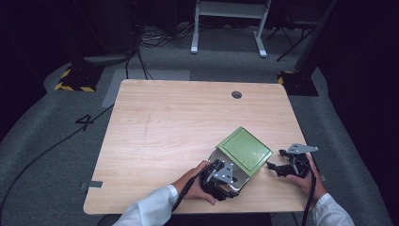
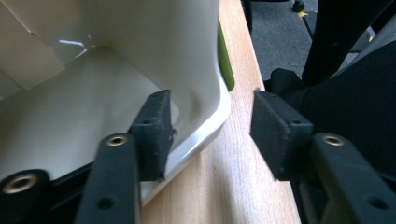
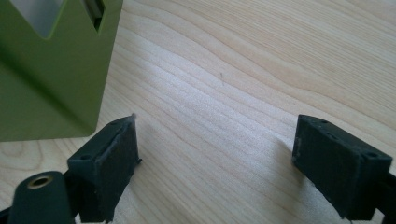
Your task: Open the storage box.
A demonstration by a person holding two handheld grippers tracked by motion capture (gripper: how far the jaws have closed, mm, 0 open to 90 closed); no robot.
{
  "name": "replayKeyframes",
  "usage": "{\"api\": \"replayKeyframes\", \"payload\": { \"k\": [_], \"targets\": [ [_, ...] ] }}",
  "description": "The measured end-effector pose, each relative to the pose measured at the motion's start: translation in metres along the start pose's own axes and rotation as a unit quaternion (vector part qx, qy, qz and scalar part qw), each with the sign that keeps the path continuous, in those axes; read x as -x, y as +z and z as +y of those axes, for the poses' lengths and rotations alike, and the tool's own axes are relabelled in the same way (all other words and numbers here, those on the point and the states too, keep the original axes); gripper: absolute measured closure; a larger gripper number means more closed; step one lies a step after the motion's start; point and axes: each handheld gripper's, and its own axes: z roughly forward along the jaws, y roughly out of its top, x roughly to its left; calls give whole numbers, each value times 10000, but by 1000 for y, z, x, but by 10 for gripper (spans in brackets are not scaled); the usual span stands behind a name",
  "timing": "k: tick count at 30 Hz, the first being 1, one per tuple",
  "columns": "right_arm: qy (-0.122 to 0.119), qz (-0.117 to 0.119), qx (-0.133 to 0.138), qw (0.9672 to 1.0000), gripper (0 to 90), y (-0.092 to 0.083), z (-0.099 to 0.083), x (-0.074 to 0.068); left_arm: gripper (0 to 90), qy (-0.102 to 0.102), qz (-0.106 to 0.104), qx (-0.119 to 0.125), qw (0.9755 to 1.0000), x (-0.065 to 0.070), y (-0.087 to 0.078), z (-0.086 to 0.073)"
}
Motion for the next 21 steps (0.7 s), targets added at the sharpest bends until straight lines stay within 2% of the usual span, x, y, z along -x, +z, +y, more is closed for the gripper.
{"api": "replayKeyframes", "payload": {
  "k": [2,3,10,11,21],
  "targets": [
    [-2,-1,0,10000,143,0,0,0,579,8,21,-9,10000,0,-2,-2],
    [0,1,0,10000,143,0,0,0,600,-47,-57,-2,10000,0,-5,-6],
    [3,0,1,10000,143,0,0,0,598,-12,-197,-101,9998,7,-14,-17],
    [3,-1,1,10000,143,0,0,0,590,-68,-208,-123,9997,10,-18,-21],
    [7,-2,2,10000,143,0,0,0,567,-149,-176,-114,9997,22,-32,-38]
  ]
}}
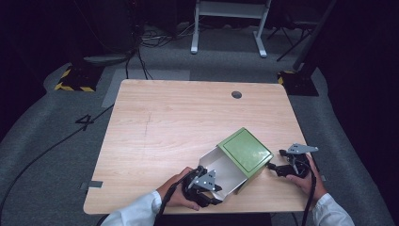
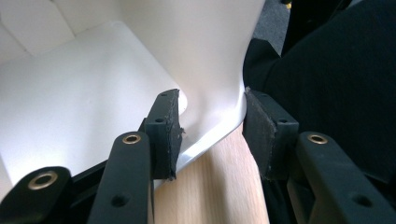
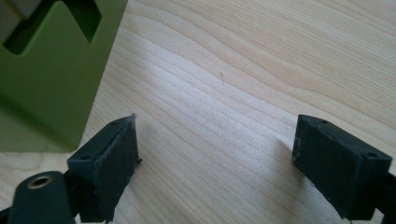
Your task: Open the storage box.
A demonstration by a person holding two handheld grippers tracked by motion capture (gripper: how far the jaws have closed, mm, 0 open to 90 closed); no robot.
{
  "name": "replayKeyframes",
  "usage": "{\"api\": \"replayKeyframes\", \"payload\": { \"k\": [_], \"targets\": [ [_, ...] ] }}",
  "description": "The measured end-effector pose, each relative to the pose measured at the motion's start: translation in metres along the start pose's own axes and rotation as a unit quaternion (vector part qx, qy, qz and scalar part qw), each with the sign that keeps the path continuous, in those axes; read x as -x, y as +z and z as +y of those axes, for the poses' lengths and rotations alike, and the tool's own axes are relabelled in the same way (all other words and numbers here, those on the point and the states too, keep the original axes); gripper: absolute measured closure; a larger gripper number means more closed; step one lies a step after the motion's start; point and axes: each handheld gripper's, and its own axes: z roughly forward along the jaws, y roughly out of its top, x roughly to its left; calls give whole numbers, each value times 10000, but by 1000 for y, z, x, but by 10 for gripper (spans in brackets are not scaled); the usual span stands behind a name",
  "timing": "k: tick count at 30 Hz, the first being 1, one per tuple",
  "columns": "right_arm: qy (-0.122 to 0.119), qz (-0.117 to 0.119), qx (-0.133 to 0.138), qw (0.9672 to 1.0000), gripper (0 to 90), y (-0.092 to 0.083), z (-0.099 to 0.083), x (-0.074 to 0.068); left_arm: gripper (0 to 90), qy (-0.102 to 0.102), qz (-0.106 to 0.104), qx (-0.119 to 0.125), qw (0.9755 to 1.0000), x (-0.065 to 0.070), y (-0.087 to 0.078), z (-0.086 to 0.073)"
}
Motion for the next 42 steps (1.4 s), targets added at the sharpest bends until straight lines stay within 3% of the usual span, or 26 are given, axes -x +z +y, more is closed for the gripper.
{"api": "replayKeyframes", "payload": {
  "k": [13,29,36,42],
  "targets": [
    [0,1,0,10000,143,0,0,0,536,-88,25,101,9999,13,-21,-21],
    [10,-3,-1,10000,143,0,0,0,553,-178,-8,155,9997,26,-23,-26],
    [11,-3,-1,10000,143,0,0,0,499,-194,93,181,9996,29,-28,-25],
    [11,-2,-1,10000,143,0,0,0,470,-134,256,381,9989,35,-41,-21]
  ]
}}
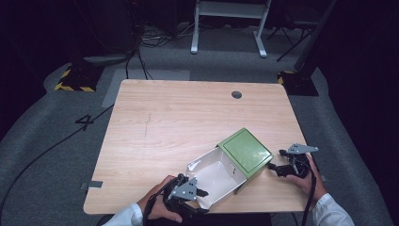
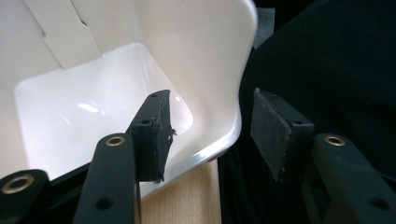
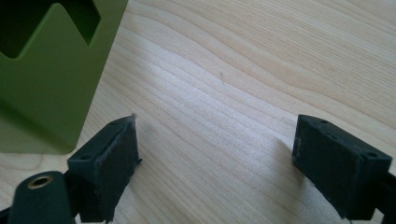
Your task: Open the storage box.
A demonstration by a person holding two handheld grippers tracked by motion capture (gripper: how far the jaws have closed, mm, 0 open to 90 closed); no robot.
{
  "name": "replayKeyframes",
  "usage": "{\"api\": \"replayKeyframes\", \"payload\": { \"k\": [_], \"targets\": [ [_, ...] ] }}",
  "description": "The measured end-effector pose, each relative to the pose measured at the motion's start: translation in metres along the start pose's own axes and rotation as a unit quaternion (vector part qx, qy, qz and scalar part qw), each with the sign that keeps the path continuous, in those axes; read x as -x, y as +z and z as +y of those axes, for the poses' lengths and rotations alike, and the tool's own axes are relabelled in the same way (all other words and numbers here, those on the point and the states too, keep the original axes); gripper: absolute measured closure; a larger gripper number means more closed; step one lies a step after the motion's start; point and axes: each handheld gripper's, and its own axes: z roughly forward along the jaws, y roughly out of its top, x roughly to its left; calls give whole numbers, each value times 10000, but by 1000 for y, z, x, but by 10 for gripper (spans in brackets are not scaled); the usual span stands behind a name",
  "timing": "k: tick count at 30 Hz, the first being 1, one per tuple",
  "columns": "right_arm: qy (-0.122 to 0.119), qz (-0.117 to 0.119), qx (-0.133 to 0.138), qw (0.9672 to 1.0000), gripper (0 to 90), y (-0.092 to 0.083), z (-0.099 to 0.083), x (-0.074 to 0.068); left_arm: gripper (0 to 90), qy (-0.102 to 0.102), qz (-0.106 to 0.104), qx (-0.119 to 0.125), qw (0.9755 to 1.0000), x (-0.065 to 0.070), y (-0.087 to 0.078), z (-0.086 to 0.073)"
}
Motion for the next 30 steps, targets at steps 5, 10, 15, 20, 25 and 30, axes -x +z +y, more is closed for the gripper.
{"api": "replayKeyframes", "payload": {
  "k": [5,10,15,20,25,30],
  "targets": [
    [1,-1,0,10000,143,0,0,0,459,89,257,182,9995,0,-19,3],
    [-3,-2,2,10000,144,0,0,0,454,123,631,335,9974,-4,-40,8],
    [0,0,2,10000,143,0,0,0,452,146,994,434,9940,-7,-61,12],
    [2,1,1,10000,144,0,0,0,448,103,1330,507,9898,-13,-78,11],
    [1,0,1,10000,143,0,0,0,438,-26,1647,502,9851,-22,-91,7],
    [2,-2,1,10000,144,0,0,0,421,-245,2044,493,9773,-33,-103,-4]
  ]
}}
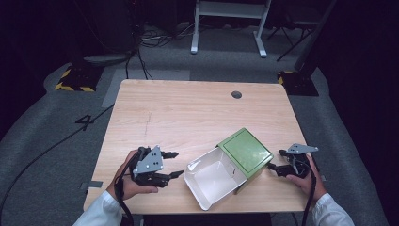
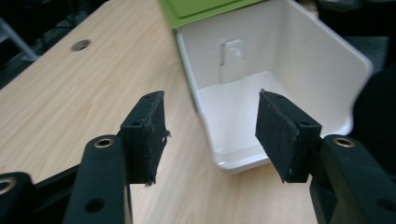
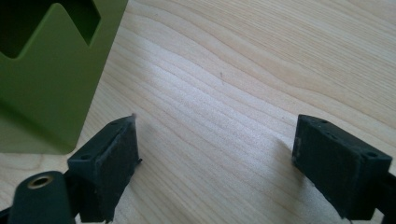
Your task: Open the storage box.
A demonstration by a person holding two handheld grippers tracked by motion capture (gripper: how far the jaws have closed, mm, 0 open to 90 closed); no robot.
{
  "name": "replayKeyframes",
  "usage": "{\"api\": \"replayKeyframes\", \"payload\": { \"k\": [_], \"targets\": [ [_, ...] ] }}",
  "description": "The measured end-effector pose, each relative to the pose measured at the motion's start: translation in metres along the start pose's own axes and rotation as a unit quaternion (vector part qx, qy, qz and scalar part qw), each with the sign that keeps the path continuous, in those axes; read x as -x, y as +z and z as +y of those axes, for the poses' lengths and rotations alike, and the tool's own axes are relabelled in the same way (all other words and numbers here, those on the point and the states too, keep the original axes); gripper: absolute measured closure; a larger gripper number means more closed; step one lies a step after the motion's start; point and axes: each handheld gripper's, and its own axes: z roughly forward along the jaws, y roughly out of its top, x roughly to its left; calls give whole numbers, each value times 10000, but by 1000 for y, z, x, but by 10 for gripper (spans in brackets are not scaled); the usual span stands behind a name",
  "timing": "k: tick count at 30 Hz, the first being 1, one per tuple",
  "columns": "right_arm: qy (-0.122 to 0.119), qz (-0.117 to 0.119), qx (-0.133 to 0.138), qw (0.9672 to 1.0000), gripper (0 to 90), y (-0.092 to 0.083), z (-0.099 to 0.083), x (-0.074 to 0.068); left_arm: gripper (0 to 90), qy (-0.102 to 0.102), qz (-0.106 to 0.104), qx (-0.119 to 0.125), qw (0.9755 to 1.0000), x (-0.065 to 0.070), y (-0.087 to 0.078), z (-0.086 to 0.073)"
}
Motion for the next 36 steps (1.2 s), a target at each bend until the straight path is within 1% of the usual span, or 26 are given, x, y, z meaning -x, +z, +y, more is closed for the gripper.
{"api": "replayKeyframes", "payload": {
  "k": [1,2,3,5,7,8,11,14,16,17,19,22,23,24,25,26,27,29,30,31,34,35,36],
  "targets": [
    [1,0,0,10000,144,0,0,0,415,-116,132,-6,9998,-6,-3,-5],
    [2,-1,-1,10000,144,0,0,0,411,-168,210,-18,9996,-10,-4,-7],
    [2,-1,-1,10000,144,0,0,0,410,-168,210,-18,9996,-10,-4,-7],
    [0,-3,1,10000,144,0,0,0,407,-259,422,-126,9987,-16,-7,-12],
    [1,-2,1,10000,144,0,0,0,394,-350,538,-144,9978,-21,-11,-17],
    [1,-2,1,10000,144,0,0,0,394,-391,626,-192,9971,-25,-13,-20],
    [-2,-4,1,10000,144,0,0,0,383,-552,738,-197,9955,-33,-19,-29],
    [-3,-2,2,10000,144,0,0,0,373,-718,877,-293,9931,-40,-22,-41],
    [1,0,2,10000,144,0,0,0,356,-782,905,-463,9917,-45,-23,-50],
    [1,0,2,10000,144,0,0,0,354,-782,905,-463,9917,-45,-23,-50],
    [-3,0,1,10000,144,0,0,0,345,-847,952,-563,9902,-47,-23,-57],
    [0,1,1,10000,144,0,0,0,334,-967,949,-599,9890,-49,-24,-68],
    [-1,-2,0,10000,144,0,0,0,321,-997,950,-647,9884,-49,-24,-71],
    [0,2,3,10000,144,0,0,0,305,-992,984,-717,9876,-50,-24,-75],
    [-2,1,3,10000,144,0,0,0,279,-1036,1021,-766,9864,-49,-24,-78],
    [-1,2,2,10000,144,0,0,0,248,-1099,1081,-836,9845,-49,-23,-85],
    [-1,2,2,10000,144,0,0,0,229,-1099,1081,-836,9845,-49,-23,-85],
    [-3,2,2,10000,144,0,0,0,230,-1159,1133,-936,9823,-48,-22,-92],
    [-3,2,3,10000,144,0,0,0,224,-1210,1119,-1012,9811,-47,-20,-99],
    [-3,2,3,10000,144,0,0,0,218,-1210,1119,-1012,9811,-47,-20,-99],
    [-1,-1,0,10000,144,0,0,0,205,-1255,1201,-1145,9781,-45,-18,-107],
    [-2,3,3,10000,144,0,0,0,205,-1270,1225,-1159,9775,-45,-18,-110],
    [-4,-1,1,10000,144,0,0,0,203,-1306,1211,-1136,9774,-44,-18,-112]
  ]
}}
